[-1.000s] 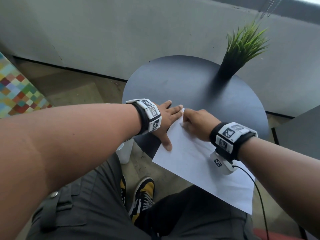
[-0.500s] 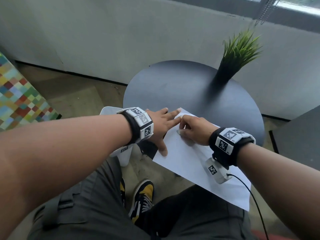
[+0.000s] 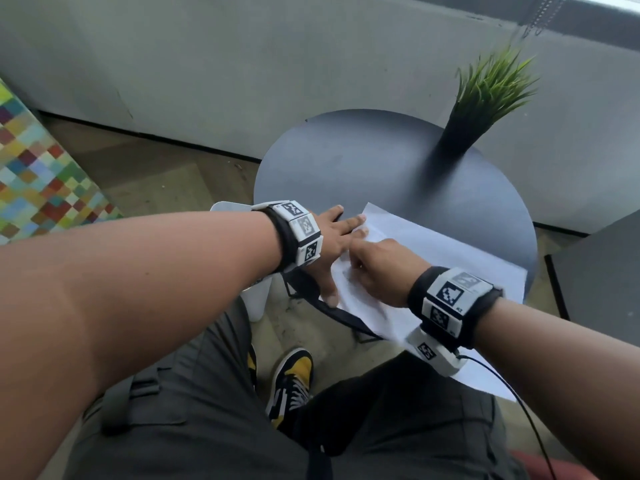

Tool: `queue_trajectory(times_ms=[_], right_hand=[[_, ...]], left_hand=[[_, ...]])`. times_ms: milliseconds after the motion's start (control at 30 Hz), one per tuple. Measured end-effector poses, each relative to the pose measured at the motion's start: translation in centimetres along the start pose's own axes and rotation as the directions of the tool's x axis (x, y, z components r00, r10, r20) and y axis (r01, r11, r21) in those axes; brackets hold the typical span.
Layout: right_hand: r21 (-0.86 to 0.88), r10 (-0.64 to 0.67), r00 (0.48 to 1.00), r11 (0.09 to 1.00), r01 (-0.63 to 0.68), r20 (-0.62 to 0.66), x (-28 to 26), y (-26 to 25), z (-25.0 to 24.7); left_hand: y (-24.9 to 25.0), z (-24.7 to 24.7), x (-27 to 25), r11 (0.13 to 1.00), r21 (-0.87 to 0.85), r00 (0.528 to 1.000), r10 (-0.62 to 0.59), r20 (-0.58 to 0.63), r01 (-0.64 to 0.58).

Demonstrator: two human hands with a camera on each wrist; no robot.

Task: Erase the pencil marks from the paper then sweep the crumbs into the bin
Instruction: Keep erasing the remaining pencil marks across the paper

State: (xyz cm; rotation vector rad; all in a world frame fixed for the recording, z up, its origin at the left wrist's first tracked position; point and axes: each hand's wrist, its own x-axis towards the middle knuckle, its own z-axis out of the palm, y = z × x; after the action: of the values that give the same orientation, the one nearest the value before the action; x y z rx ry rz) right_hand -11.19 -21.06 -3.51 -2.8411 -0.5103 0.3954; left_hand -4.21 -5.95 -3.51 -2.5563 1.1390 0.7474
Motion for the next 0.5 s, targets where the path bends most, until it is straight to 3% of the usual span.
queue_trajectory(times_ms=[100,200,367,433,500], right_hand=[[0.028,-0.026,0.998,0.999,0.024,0.066,-0.6,-0.9,0.7],[0.067,0.07,0.993,0.995,-0.076,0.094,-0.1,0.0,-0.1],[0.195,0.244,0.97,0.95,-0.243,0.015,0.6,1.6,-0.7],[0.186,0.243,0.97,0.953,-0.238,-0.009,0.4,1.6,-0.5],[0.161,0.156,0.988,0.975,-0.156,0.01,-0.3,0.7,0.0]], left_hand=[[0.3,-0.1,-0.3,1.0,0.023,1.0,-0.008,0.006,0.008],[0.2,-0.1,-0.1,1.0,0.001,0.999,-0.01,0.038,0.01],[0.5,-0.4,0.0,1.0,-0.016,1.0,0.005,0.025,-0.005],[0.5,-0.1,-0.1,1.0,0.005,1.0,0.005,0.011,-0.005],[0.4,0.1,-0.1,1.0,-0.002,1.0,-0.004,0.021,0.004]])
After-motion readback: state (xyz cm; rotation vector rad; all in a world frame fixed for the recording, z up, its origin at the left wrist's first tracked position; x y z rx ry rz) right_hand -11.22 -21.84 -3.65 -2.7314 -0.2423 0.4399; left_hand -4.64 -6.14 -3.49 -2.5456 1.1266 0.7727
